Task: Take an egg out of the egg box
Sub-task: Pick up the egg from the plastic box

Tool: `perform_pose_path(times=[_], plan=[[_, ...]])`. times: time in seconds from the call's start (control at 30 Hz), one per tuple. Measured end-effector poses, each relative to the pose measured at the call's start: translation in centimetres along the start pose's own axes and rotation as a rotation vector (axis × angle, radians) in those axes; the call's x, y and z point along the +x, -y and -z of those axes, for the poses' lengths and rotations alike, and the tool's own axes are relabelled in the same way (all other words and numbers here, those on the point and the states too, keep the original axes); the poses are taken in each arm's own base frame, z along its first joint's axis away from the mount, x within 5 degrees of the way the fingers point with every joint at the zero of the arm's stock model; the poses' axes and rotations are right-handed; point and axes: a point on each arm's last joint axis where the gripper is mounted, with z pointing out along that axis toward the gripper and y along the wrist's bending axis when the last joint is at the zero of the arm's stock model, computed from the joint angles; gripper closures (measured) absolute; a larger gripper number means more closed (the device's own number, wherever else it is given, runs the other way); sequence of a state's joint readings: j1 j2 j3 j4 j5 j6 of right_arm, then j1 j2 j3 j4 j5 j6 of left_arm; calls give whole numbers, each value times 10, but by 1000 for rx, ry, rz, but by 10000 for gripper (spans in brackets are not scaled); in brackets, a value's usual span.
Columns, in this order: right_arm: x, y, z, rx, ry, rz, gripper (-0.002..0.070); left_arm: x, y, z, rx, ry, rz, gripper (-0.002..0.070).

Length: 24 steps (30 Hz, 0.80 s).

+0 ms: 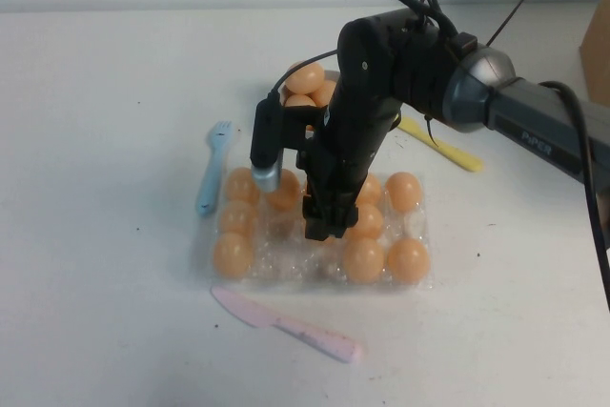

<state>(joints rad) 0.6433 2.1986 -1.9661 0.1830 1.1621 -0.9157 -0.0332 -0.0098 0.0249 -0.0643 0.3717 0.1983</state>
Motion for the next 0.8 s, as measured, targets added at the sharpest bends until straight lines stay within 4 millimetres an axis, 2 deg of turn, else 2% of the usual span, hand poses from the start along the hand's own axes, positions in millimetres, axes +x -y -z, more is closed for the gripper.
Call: perform_pose_path(times=[0.43,0.53,0.7,0.8], plan=[[1,0,-10,-18,-10,-6,218,0,0,0,-1,0,-4,678],[1,1,-12,-20,-12,-6,246,0,0,0,-1,0,-4,678],[1,1,-13,-17,-9,-6,334,0,0,0,-1,0,-4,678],[1,1,-13,-17,-9,-6,342,0,0,0,-1,0,-4,678]])
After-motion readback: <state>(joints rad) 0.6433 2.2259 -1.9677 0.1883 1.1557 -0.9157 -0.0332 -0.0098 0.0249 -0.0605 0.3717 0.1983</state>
